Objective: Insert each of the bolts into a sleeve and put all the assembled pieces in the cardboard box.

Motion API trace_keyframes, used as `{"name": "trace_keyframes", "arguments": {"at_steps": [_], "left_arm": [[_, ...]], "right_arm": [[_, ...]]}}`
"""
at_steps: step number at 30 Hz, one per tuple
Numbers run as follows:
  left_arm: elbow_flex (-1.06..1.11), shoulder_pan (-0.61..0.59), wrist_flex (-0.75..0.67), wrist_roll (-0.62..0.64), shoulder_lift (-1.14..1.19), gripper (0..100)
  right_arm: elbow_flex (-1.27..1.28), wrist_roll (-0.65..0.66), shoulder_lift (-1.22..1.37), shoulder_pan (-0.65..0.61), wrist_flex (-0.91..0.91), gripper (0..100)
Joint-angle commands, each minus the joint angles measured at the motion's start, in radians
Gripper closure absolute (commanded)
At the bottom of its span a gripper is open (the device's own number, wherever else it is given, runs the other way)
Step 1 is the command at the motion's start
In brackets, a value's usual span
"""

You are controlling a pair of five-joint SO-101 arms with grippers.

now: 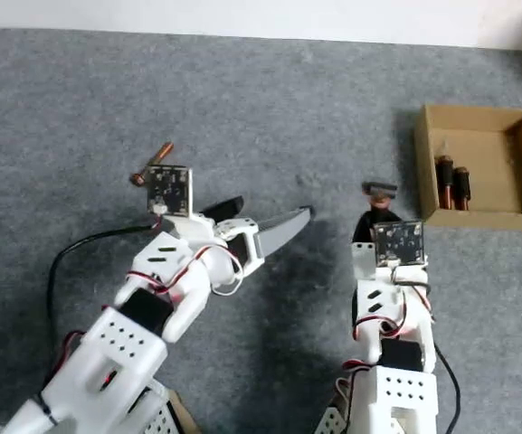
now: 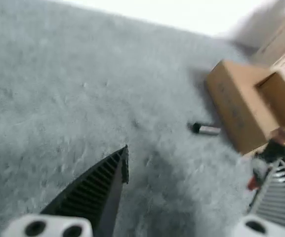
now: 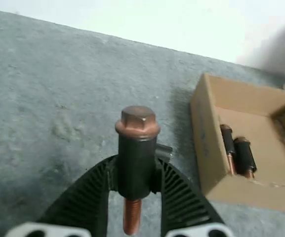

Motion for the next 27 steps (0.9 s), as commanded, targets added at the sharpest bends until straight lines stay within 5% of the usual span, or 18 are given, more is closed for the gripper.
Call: {"name": "trace_keyframes", "arguments": {"at_steps": [1, 27], "left_arm": [[-0.093, -0.005, -0.002, 0.005, 0.056, 60], [-0.099, -0.048, -0.002, 0.005, 0.081, 60]], "right_arm": [[-0.145, 0.006, 0.058, 0.025, 0.079, 99.4], [-1.260, 0.071, 1.339, 0.351, 0.110, 99.4]]}}
